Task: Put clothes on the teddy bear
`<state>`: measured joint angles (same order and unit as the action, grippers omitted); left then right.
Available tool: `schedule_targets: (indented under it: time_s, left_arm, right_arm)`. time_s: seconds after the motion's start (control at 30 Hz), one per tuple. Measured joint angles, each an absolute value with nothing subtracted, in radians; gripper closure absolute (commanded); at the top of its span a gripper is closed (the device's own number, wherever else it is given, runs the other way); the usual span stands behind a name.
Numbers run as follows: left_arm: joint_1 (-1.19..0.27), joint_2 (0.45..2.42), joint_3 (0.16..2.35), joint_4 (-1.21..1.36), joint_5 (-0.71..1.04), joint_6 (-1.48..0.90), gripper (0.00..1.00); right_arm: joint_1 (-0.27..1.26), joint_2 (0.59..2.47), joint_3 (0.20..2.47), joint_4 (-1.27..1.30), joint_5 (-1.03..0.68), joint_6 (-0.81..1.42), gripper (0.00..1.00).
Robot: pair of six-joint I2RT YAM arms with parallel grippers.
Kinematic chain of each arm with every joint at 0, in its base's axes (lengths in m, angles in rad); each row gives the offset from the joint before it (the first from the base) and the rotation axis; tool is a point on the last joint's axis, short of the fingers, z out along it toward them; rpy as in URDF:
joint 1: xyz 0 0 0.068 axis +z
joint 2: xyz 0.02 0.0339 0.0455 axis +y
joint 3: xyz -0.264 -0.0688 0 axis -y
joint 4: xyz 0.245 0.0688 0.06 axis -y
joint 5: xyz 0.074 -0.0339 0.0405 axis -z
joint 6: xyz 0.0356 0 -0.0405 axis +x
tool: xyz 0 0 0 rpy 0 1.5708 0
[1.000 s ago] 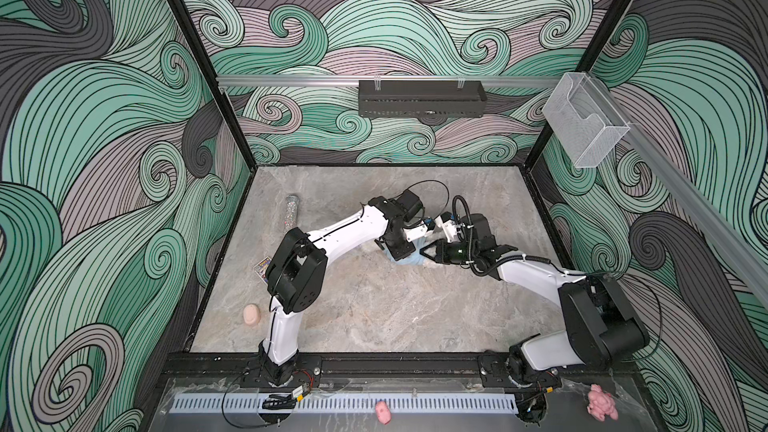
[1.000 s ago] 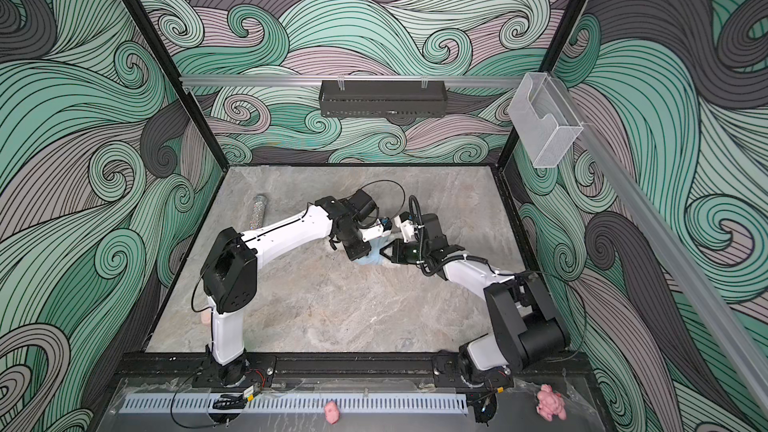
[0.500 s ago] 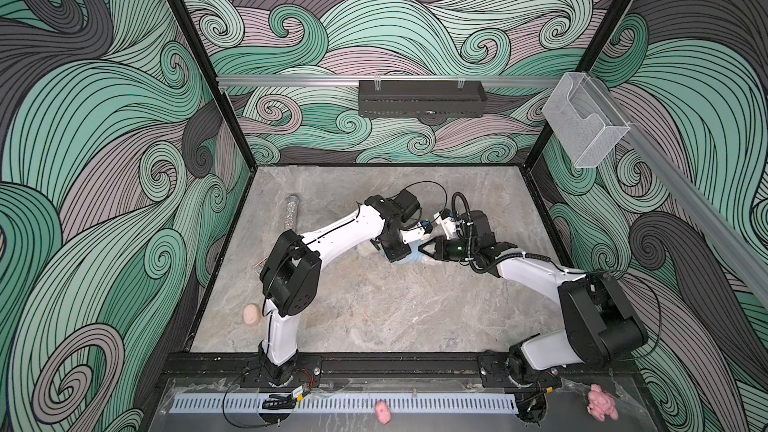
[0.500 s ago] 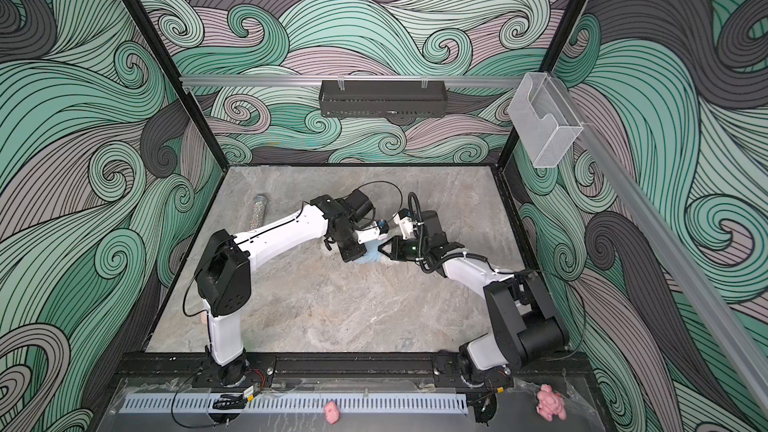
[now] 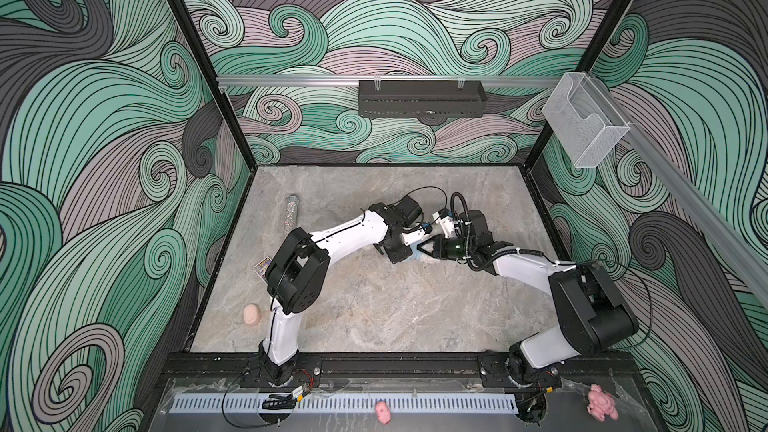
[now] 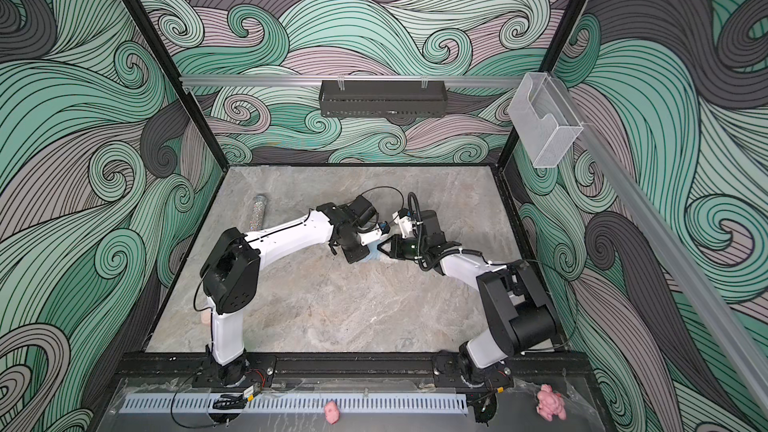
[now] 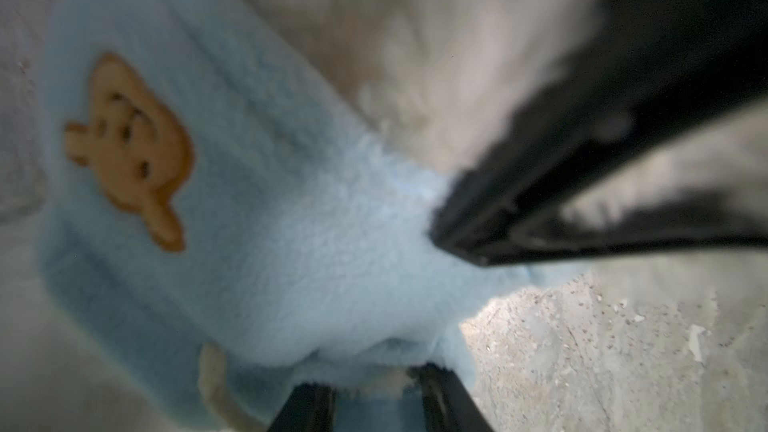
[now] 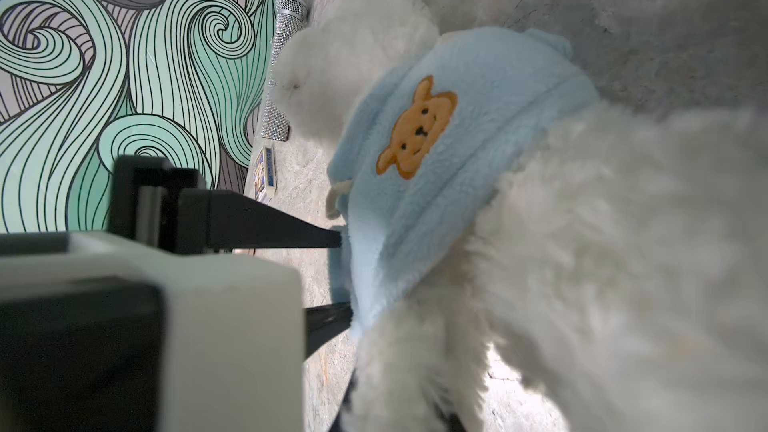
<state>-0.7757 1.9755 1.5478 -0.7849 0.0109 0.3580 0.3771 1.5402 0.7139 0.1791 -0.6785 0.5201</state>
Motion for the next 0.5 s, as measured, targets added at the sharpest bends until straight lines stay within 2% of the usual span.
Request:
schedule_targets:
  time_s: [0.3,0.5]
  left_arm:
    - [-0.775,2.043,1.52,-0.693,0.01,0.319,0.64]
    - [-0.772,2.046,1.474,-0.614,0.001,0.287,0.92]
  right_arm:
    - [0.373,1.578,0.699,0.237,-0.689,0.58,1.0]
    - [0.35,1.578,0.687,0.265,-0.707,0.614,1.0]
